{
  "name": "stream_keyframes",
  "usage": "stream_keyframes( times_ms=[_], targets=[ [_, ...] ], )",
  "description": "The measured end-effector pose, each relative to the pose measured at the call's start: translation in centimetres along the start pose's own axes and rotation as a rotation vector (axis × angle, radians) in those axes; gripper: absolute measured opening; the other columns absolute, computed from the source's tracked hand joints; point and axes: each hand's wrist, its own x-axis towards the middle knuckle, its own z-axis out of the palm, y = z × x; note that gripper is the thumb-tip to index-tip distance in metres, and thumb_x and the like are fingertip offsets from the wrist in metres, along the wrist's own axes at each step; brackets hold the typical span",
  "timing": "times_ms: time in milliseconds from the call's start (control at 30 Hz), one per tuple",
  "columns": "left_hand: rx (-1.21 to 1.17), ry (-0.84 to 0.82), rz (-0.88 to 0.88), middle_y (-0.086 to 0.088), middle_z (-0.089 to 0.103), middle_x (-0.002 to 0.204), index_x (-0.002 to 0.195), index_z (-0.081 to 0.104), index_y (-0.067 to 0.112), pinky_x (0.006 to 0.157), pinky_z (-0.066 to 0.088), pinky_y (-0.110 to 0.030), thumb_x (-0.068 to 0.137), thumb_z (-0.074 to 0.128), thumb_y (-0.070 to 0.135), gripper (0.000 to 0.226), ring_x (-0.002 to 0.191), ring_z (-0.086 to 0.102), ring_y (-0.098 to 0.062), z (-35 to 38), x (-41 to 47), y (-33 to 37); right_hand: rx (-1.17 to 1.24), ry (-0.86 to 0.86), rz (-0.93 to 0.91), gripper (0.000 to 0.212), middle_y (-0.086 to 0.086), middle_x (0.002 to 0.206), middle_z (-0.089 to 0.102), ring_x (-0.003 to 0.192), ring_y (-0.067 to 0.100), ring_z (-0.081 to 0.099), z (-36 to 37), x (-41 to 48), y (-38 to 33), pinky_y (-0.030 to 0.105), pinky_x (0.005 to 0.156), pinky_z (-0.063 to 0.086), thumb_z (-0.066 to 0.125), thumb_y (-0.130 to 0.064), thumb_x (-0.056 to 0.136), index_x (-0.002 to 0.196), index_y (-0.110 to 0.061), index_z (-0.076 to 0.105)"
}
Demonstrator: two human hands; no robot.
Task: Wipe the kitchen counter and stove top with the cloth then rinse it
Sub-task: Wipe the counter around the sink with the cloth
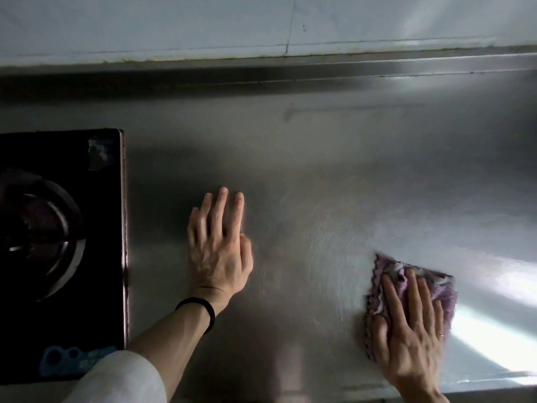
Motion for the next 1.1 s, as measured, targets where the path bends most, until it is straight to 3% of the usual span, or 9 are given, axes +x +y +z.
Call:
stream_keyframes(
  times_ms=[100,233,333,467,633,833,967,1100],
  targets=[
    [0.005,0.002,-0.002,-0.011,0.028,0.169,0.162,0.032,0.018,0.127,0.015,-0.052,0.091,0.043,0.027,0.072,0.154,0.026,-0.037,-0.3,0.0,0.0,0.011,-0.001,-0.008,0.065,0.022,0.160,0.039,0.146,0.044,0.040,0.0,0.1,-0.3,0.045,0.127,0.012,0.043,-0.037,0.087,0.145,-0.011,0.056],
    [-0.002,-0.002,-0.005,-0.012,0.030,0.168,0.161,0.034,0.017,0.127,0.018,-0.054,0.091,0.040,0.026,0.071,0.153,0.028,-0.038,-0.7,0.1,0.2,0.028,-0.001,-0.015,0.066,0.018,0.162,0.039,0.148,0.040,0.040,0.4,-0.3,0.1,0.056,0.120,0.028,0.044,-0.039,0.087,0.147,-0.015,0.055],
    [-0.079,0.042,-0.047,-0.011,0.034,0.166,0.159,0.037,0.015,0.128,0.014,-0.056,0.085,0.041,0.023,0.075,0.154,0.030,-0.036,-1.0,0.2,1.2,0.050,-0.033,-0.015,0.068,0.013,0.165,0.035,0.150,0.038,0.037,0.8,-0.5,0.5,0.062,0.119,0.032,0.044,-0.042,0.087,0.151,-0.021,0.049],
    [-0.174,0.059,0.025,-0.005,0.033,0.168,0.162,0.032,0.019,0.130,0.007,-0.052,0.084,0.043,0.021,0.078,0.158,0.027,-0.024,-0.8,1.5,8.2,0.080,-0.062,-0.015,0.072,0.008,0.169,0.030,0.154,0.033,0.032,1.0,-0.5,1.2,0.061,0.121,0.029,0.047,-0.042,0.086,0.155,-0.027,0.042],
    [-0.103,-0.056,-0.044,-0.005,0.021,0.174,0.164,0.025,0.033,0.128,0.016,-0.058,0.096,0.041,0.035,0.070,0.161,0.018,-0.031,1.3,3.4,15.6,0.085,-0.116,-0.071,0.074,0.004,0.173,0.018,0.159,0.027,0.018,1.5,-0.1,2.1,0.057,0.124,0.024,0.048,-0.044,0.087,0.160,-0.031,0.037],
    [-0.030,-0.005,-0.031,-0.007,0.016,0.174,0.165,0.021,0.034,0.127,0.016,-0.059,0.095,0.046,0.035,0.075,0.161,0.015,-0.034,2.6,3.0,15.7,0.092,-0.108,-0.229,0.068,0.005,0.174,0.013,0.161,0.027,0.007,1.1,11.3,1.2,0.050,0.130,0.005,0.041,-0.047,0.099,0.164,-0.036,0.023],
    [0.012,-0.021,-0.044,-0.005,0.013,0.175,0.165,0.019,0.037,0.127,0.015,-0.058,0.093,0.042,0.034,0.076,0.161,0.013,-0.033,2.8,3.1,15.6,0.112,-0.162,-0.265,0.066,0.004,0.175,0.002,0.161,0.026,0.000,0.7,21.3,-1.3,0.053,0.129,0.003,0.031,-0.049,0.105,0.165,-0.038,0.007],
    [0.030,-0.024,-0.044,-0.004,0.010,0.176,0.165,0.016,0.038,0.128,0.017,-0.058,0.094,0.040,0.037,0.076,0.162,0.011,-0.031,2.8,3.2,15.5,0.111,-0.193,-0.255,0.064,0.004,0.175,-0.005,0.161,0.026,-0.006,0.3,24.4,-2.2,0.054,0.129,0.003,0.026,-0.050,0.108,0.166,-0.035,0.002]
  ],
)
